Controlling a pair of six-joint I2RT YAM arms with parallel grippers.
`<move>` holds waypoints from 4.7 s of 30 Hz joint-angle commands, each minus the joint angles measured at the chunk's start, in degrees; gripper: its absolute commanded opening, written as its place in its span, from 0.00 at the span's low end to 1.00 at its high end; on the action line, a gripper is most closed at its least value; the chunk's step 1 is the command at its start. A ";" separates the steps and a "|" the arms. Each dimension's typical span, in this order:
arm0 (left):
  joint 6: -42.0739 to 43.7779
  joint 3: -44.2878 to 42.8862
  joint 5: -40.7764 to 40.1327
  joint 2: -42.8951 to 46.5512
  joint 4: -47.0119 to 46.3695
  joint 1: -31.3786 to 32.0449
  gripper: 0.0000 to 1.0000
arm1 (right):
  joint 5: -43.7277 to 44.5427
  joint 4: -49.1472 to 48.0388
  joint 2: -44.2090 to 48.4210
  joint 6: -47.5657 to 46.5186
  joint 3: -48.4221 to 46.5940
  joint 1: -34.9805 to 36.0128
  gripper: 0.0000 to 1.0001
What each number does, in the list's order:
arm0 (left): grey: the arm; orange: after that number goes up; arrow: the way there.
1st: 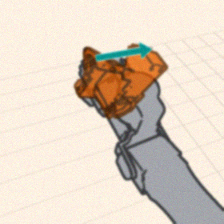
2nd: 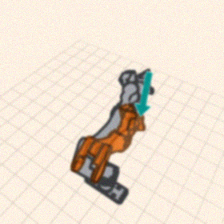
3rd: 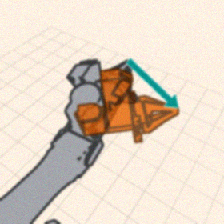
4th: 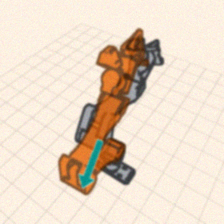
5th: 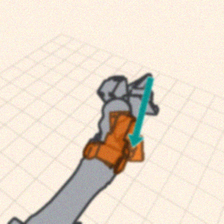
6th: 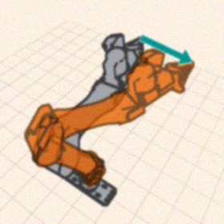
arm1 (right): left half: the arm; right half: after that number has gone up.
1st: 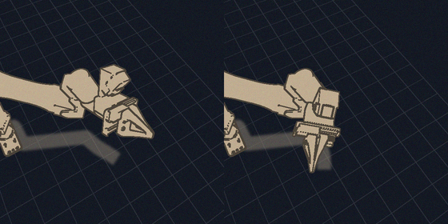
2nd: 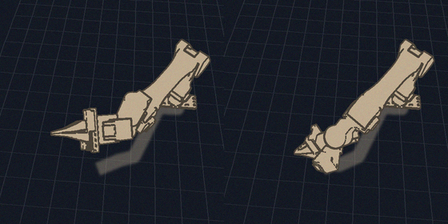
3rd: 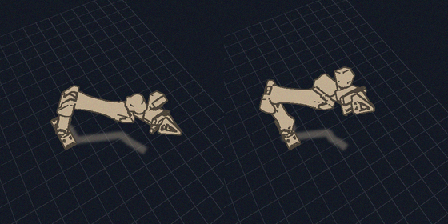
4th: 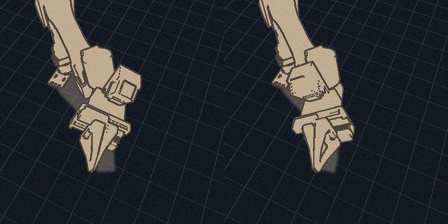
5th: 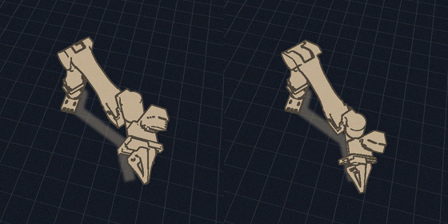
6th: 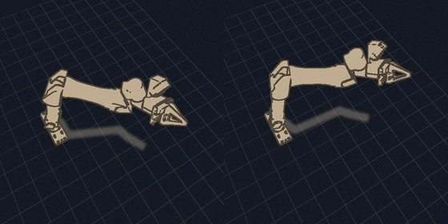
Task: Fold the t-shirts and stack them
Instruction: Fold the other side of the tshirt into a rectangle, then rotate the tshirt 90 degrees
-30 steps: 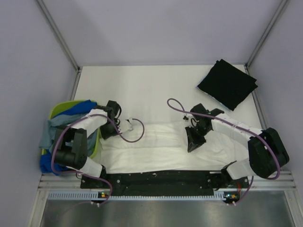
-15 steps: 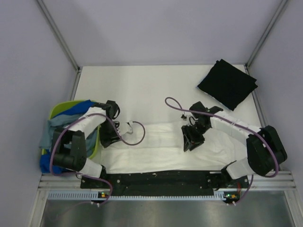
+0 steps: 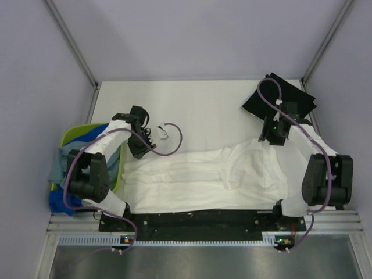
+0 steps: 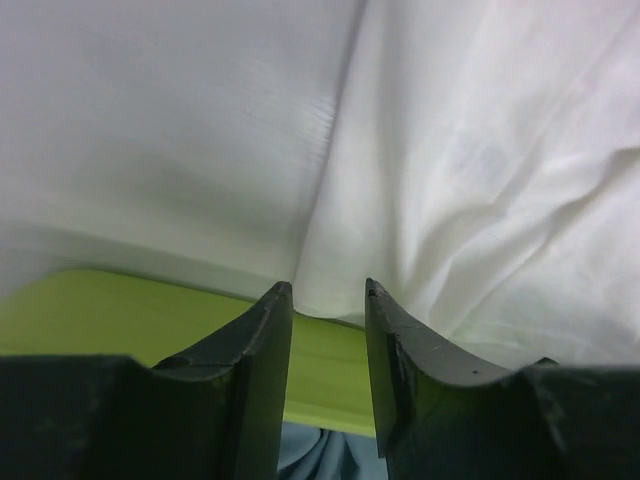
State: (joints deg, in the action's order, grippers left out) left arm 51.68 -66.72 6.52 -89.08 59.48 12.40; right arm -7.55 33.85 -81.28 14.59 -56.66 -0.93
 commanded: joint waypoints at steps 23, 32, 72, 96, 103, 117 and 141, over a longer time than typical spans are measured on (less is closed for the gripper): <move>-4.31 20.04 -4.53 6.18 -2.98 3.50 0.43 | -4.22 -9.77 -34.03 -10.72 -32.10 -0.04 0.00; -7.56 6.88 1.91 11.38 0.55 3.68 0.53 | 0.60 -6.25 -21.93 -9.23 -25.79 3.65 0.32; -3.16 22.42 2.36 0.65 -10.44 -1.68 0.00 | -13.10 -3.43 -45.62 -0.72 -44.81 12.00 0.00; -9.14 26.91 3.50 11.29 -4.03 -2.21 0.00 | -12.57 -36.58 -65.25 24.01 -77.64 17.37 0.39; -10.90 26.11 0.42 9.89 -5.16 -2.73 0.02 | -6.36 -21.93 -48.30 11.26 -64.65 17.28 0.55; -9.32 25.58 3.23 10.32 -3.85 -2.82 0.03 | 8.62 -12.49 -35.08 11.16 -29.47 15.08 0.50; -9.41 17.51 18.43 3.31 -3.85 11.85 0.14 | -12.22 -19.66 -68.75 20.37 -75.44 11.66 0.00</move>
State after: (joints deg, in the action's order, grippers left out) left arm 43.03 -44.38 18.94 -83.50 55.96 21.17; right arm -19.62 25.41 -147.68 30.20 -127.85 12.38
